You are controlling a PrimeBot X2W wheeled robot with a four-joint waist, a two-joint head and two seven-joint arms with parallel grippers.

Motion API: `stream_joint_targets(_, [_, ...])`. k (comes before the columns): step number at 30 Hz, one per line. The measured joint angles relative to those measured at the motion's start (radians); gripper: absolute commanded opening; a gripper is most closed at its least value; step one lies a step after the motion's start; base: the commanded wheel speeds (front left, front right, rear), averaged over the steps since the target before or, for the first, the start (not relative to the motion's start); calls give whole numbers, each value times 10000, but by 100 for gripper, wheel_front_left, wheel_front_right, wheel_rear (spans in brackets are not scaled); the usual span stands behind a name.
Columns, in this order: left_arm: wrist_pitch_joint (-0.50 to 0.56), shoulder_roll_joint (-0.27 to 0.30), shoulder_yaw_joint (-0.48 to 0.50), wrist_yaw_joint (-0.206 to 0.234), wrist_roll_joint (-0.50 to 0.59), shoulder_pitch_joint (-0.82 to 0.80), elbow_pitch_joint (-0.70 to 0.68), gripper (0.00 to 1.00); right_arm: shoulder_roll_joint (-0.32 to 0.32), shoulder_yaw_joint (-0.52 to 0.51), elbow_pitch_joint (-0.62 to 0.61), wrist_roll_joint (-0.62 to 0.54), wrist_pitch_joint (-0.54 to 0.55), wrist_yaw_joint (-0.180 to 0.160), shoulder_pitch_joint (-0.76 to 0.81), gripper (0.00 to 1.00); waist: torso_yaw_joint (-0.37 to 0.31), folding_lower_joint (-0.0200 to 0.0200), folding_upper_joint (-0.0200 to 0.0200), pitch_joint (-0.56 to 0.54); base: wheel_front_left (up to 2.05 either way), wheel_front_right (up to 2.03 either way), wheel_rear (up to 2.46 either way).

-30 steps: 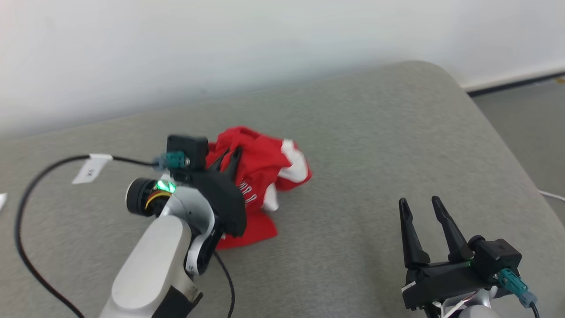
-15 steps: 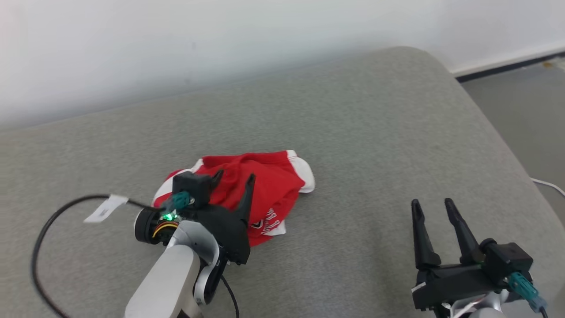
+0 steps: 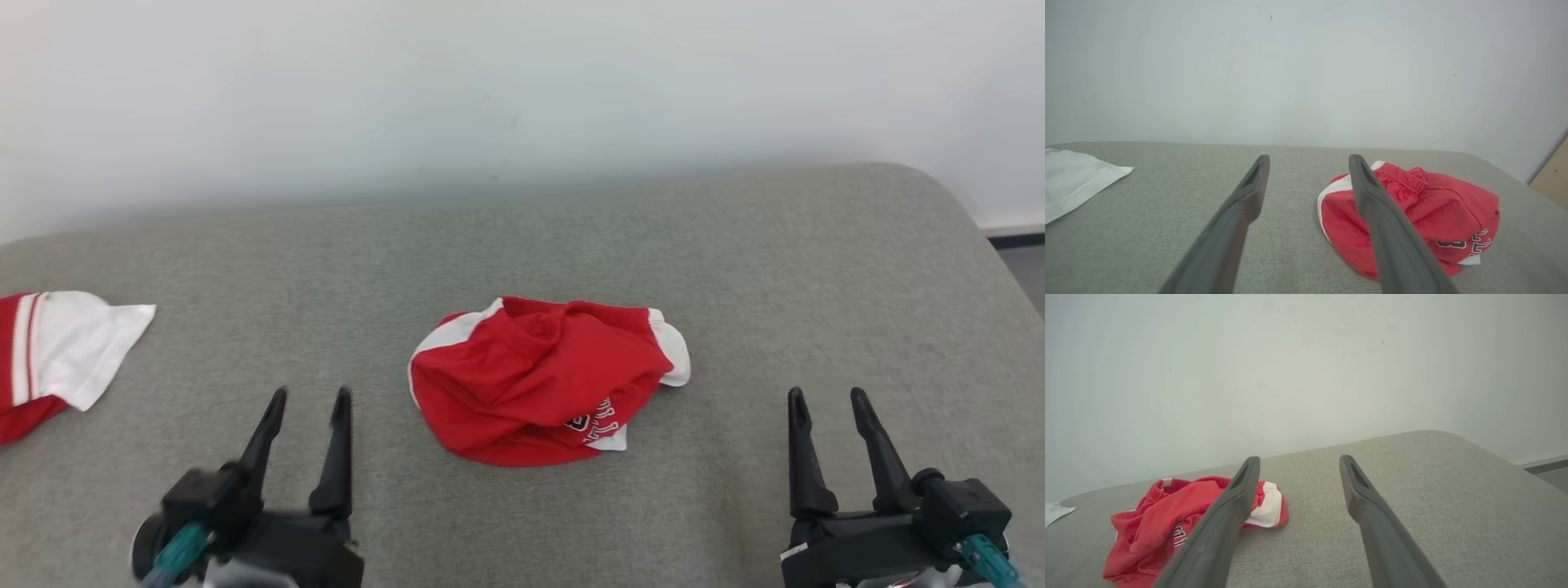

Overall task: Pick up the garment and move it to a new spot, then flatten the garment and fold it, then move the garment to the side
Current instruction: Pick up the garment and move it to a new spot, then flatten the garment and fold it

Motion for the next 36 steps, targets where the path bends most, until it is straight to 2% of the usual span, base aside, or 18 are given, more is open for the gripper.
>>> stream_joint_targets(3, [-84, -6, 579, 40, -111, 757, -491, 100, 8, 71, 36, -157, -27, 0, 66, 100, 296, 0, 0, -135, 0, 0, 0])
stream_joint_targets(7, [-109, -334, 1797, -48, -19, 1743, -1417, 100, 6, 184, 178, -341, -44, 0, 191, 100, 567, 0, 0, -308, 0, 0, 0])
stream_joint_targets(13, [-109, -792, 2656, -564, 621, 2836, -1639, 100, 4, 203, 378, -351, -94, 0, 200, 100, 808, -1, 0, -481, 0, 0, 0])
stream_joint_targets(22, [-109, -1072, 3114, -1060, 1156, 3162, -1256, 100, 8, 314, 798, -483, -94, 0, 384, 100, 1037, 0, 1, -559, 0, 0, 0])
stream_joint_targets(36, [-109, -1321, 3135, -1195, 1434, 3189, -1085, 100, 4, 435, 892, -500, 2, 0, 373, 100, 948, 1, 1, -457, 0, 0, 0])
